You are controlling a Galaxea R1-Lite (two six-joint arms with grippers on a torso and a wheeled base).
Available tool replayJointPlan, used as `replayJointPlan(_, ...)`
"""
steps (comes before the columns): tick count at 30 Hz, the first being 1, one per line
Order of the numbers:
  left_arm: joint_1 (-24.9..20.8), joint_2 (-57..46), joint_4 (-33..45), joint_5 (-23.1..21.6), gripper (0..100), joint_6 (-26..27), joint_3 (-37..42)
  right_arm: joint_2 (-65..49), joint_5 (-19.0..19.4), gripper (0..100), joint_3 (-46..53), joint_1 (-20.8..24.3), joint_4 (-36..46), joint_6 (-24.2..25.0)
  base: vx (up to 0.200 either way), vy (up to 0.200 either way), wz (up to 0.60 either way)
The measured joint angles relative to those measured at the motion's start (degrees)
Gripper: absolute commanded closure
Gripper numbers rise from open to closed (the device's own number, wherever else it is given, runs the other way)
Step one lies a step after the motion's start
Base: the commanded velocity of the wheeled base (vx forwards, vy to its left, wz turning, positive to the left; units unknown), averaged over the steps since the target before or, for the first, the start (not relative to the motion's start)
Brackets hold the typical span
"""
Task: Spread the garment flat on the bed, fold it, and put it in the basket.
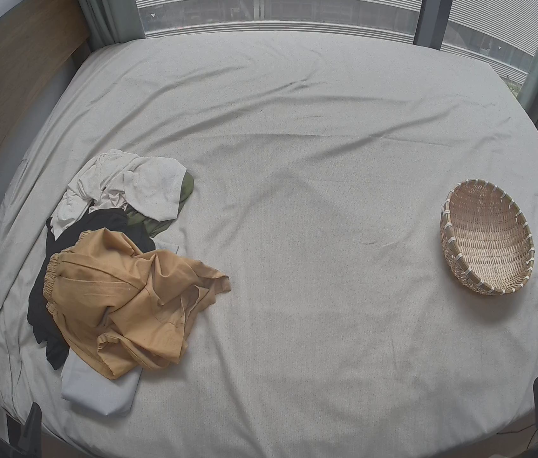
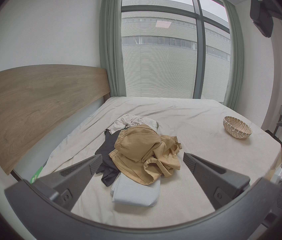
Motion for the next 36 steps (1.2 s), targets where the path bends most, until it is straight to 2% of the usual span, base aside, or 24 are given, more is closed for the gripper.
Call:
replayJointPlan(15,0.0,0.0,-1.32,-0.51,0,-0.02,-0.02,0.07,-0.02,0,0.0,0.05,0.05,0.16,0.0,0.0,0.0)
replayJointPlan(21,-0.21,0.96,-2.51,-0.6,0,-1.0,-6.29,0.07,-0.05,0,0.0,0.02,0.05,0.29,0.0,0.0,0.0)
replayJointPlan(25,-2.19,2.99,-1.76,-2.1,0,-3.47,-10.51,0.07,-0.1,0,0.0,0.02,0.05,0.4,0.0,0.0,0.0)
replayJointPlan(30,-5.69,6.1,0.12,-4.82,0,-9.11,-10.78,0.07,-0.11,0,0.0,0.05,0.05,0.48,0.0,0.0,0.0)
replayJointPlan(36,-7.27,9.11,0.45,-5.85,0,-9.83,-10.36,0.07,-0.13,0,0.0,0.05,0.05,0.45,0.0,0.0,0.0)
